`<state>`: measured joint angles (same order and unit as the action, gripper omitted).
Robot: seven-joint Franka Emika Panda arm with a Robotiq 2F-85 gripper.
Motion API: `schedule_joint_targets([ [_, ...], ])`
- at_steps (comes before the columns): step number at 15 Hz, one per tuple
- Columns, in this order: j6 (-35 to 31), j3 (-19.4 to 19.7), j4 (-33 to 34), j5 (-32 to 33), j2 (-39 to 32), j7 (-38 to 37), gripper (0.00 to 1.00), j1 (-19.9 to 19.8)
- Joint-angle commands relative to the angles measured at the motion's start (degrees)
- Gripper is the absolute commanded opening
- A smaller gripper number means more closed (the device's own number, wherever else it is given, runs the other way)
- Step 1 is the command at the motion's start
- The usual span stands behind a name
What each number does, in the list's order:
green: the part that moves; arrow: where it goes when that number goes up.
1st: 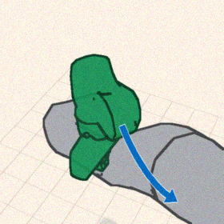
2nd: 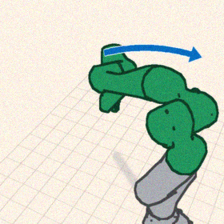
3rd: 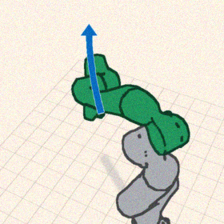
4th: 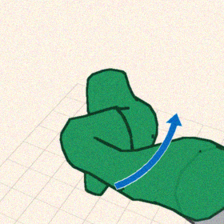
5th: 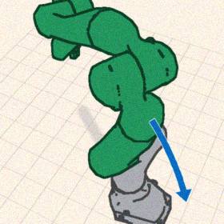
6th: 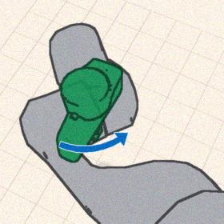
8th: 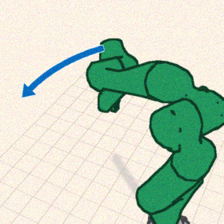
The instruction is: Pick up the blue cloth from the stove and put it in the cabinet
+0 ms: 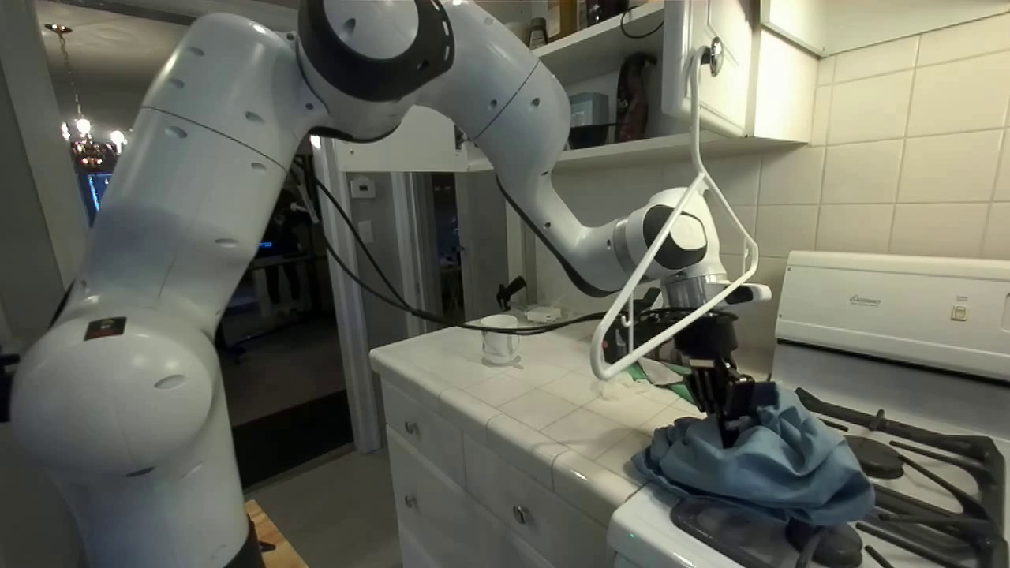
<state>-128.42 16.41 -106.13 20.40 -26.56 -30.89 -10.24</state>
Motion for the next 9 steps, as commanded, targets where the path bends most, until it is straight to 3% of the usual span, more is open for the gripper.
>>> schedule_joint_targets([
  [1, 1.68, -1.89, -3.77, -5.77, 5.77, 4.39, 0.03, 1.00],
  [9, -3.09, -8.41, -19.96, -10.63, 27.66, 17.62, 0.03, 4.32],
])
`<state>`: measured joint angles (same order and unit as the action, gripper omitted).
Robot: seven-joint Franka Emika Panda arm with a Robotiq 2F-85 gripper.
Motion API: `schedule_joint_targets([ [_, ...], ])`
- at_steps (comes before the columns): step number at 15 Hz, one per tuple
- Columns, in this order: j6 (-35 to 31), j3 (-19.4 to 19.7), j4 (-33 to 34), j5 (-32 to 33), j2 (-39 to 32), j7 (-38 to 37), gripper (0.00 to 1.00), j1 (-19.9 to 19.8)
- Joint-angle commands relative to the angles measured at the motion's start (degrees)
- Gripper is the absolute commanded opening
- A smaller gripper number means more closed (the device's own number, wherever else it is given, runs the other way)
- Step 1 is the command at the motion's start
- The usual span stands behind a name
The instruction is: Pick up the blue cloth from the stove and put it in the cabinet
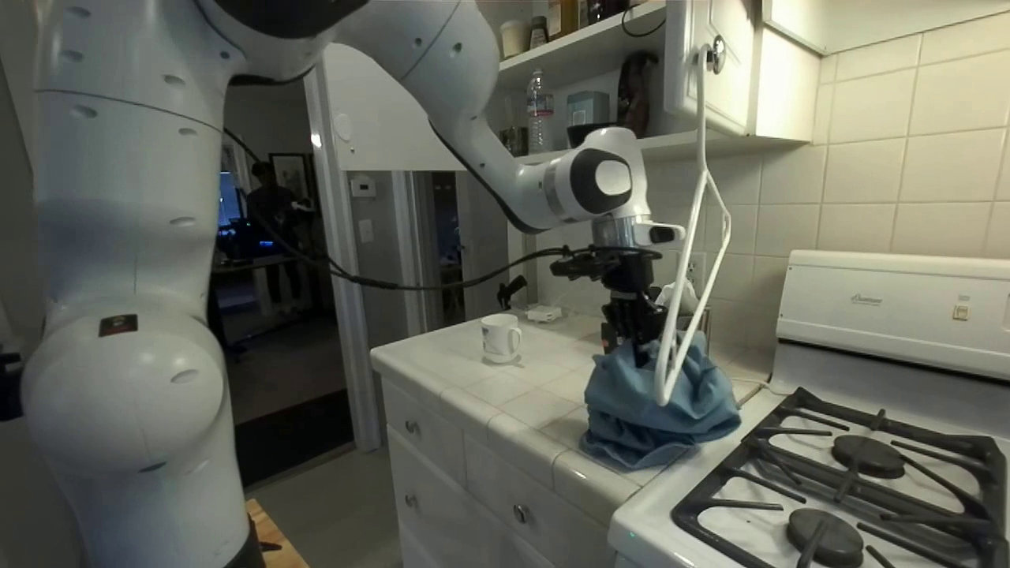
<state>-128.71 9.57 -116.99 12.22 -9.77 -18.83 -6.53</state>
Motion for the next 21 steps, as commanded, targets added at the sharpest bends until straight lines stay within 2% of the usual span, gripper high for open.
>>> schedule_joint_targets([
  [1, -3.55, -2.14, -10.49, -2.63, 13.46, 7.16, 0.03, 0.84],
  [6, -6.86, -3.52, -15.07, -3.06, 28.24, 13.32, 0.03, 1.32],
  [11, -11.64, -4.10, -14.04, -4.99, 37.09, 17.68, 0.03, 3.04],
  [15, -20.14, -4.73, -11.16, -8.72, 37.95, 17.27, 0.03, 5.26],
  [21, -34.87, -7.42, 0.97, -12.78, 29.50, 12.17, 0.03, 5.38],
])
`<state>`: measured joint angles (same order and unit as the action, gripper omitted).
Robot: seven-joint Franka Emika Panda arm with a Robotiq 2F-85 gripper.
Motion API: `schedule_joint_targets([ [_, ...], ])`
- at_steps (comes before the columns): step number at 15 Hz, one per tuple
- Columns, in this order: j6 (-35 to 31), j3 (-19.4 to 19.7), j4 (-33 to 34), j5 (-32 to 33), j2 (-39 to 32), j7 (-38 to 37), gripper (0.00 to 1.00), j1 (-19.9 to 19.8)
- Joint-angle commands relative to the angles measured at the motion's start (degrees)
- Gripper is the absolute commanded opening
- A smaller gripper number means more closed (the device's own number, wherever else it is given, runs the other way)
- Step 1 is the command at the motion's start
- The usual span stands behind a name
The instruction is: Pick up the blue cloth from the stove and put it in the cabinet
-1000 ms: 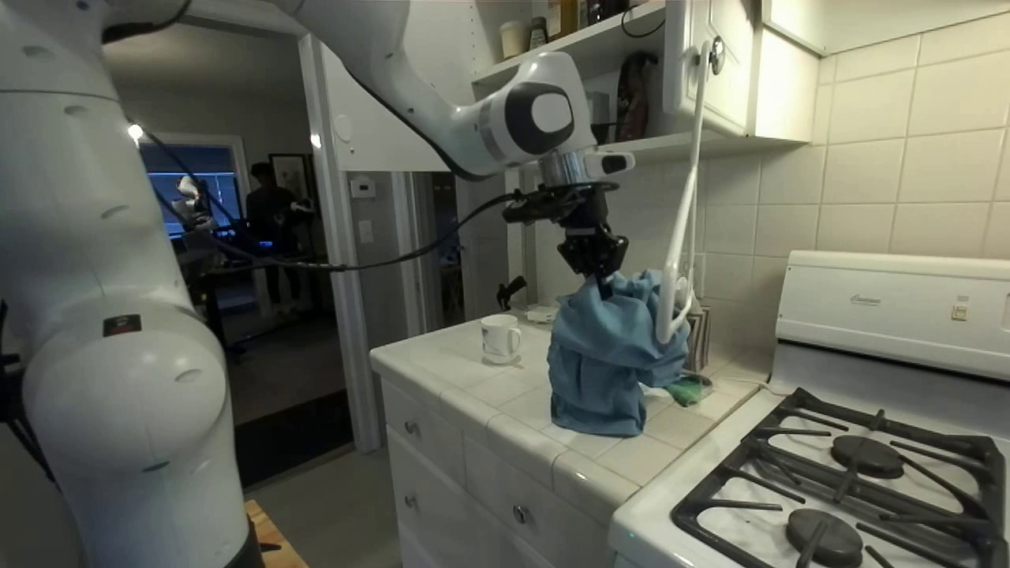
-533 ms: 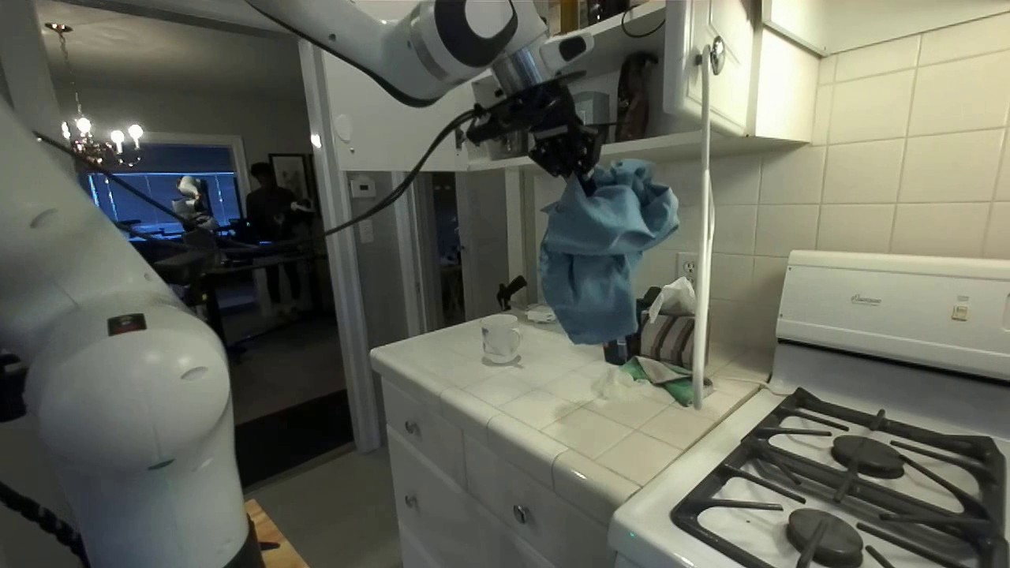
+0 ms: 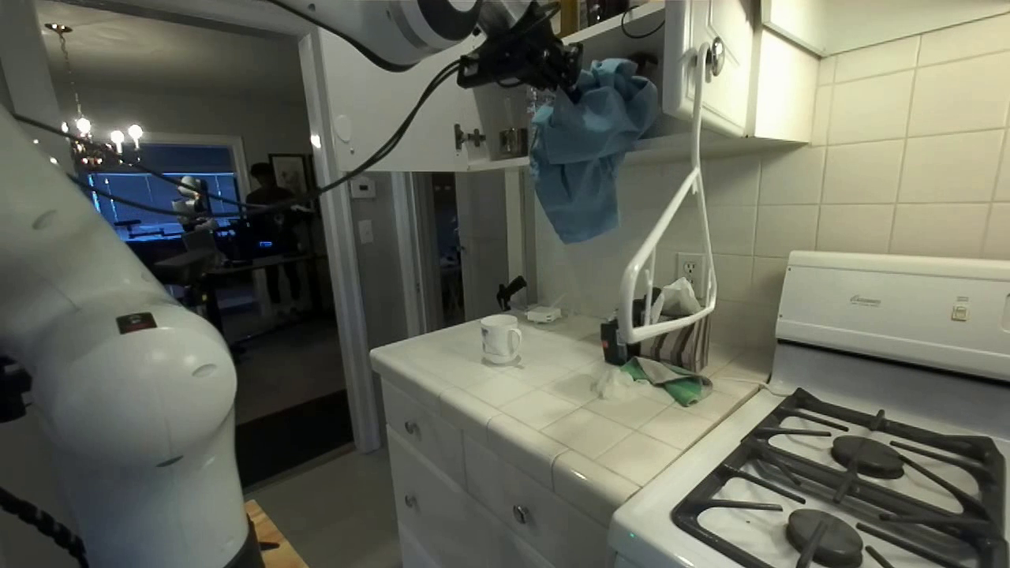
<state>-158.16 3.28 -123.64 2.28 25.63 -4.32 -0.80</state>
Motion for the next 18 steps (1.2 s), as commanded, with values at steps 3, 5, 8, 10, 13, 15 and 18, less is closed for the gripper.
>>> schedule_joint_targets([
  [3, -12.49, -1.93, 15.21, -1.65, -12.56, -7.77, 0.03, -1.99],
  [5, -15.97, -2.45, 19.96, -0.69, -16.78, -12.21, 0.03, -4.13],
  [8, -19.70, -3.29, 26.93, 1.94, -23.67, -20.83, 0.03, -8.82],
  [10, -20.13, -3.10, 31.20, 5.02, -27.45, -26.33, 0.03, -11.05],
  [13, -19.51, -0.56, 37.84, 11.22, -32.96, -35.56, 0.03, -11.60],
  [15, -17.70, 1.53, 41.63, 14.27, -36.04, -40.26, 0.03, -9.91],
  [18, -18.91, 0.67, 37.21, 12.32, -33.89, -37.33, 0.12, -10.68],
])
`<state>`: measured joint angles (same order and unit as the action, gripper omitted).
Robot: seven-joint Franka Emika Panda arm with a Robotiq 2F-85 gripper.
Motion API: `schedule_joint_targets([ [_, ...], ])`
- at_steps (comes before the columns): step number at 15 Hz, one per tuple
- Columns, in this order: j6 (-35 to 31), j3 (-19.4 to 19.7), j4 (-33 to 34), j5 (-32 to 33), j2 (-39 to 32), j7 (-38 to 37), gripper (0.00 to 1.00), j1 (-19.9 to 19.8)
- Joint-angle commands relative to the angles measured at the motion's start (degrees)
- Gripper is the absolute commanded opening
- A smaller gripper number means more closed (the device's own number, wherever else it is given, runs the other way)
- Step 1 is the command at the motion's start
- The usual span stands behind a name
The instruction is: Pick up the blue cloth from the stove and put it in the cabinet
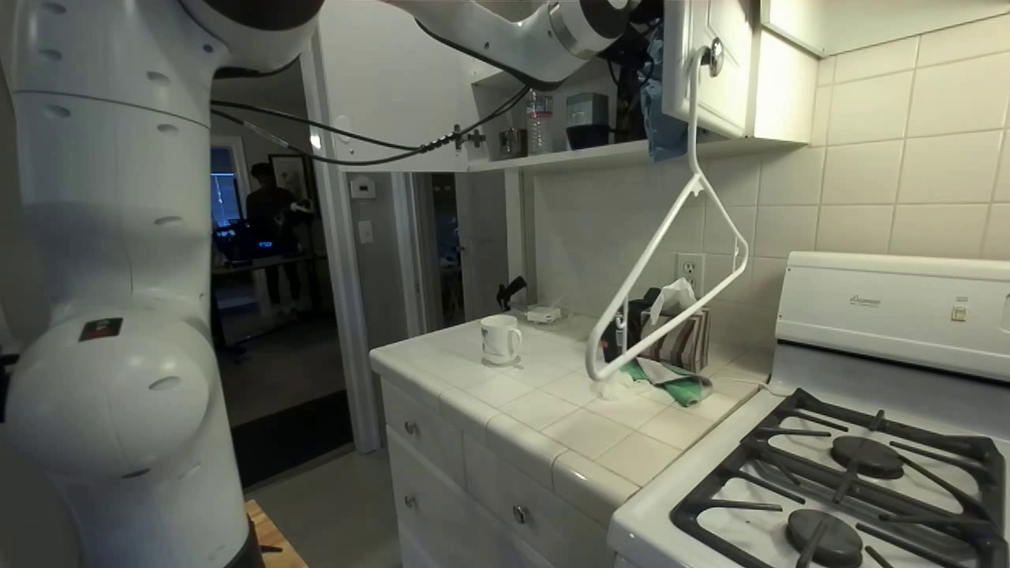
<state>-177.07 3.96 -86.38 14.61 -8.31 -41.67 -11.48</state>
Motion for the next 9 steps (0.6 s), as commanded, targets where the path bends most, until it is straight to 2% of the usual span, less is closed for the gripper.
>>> schedule_joint_targets([
  [1, 0.00, 0.01, 0.75, 0.01, -0.67, -0.20, 0.12, 0.09],
  [3, 0.13, 0.05, 1.44, 0.04, -1.09, -0.42, 0.12, 0.22],
  [4, 0.20, 0.06, 1.51, 0.04, -1.09, -0.46, 0.03, 0.24],
  [5, 0.37, -0.59, -0.19, -0.61, -0.73, 0.67, 0.03, -0.17],
  [9, -2.00, 1.12, -3.06, 1.61, -1.65, 0.18, 0.03, 0.26],
])
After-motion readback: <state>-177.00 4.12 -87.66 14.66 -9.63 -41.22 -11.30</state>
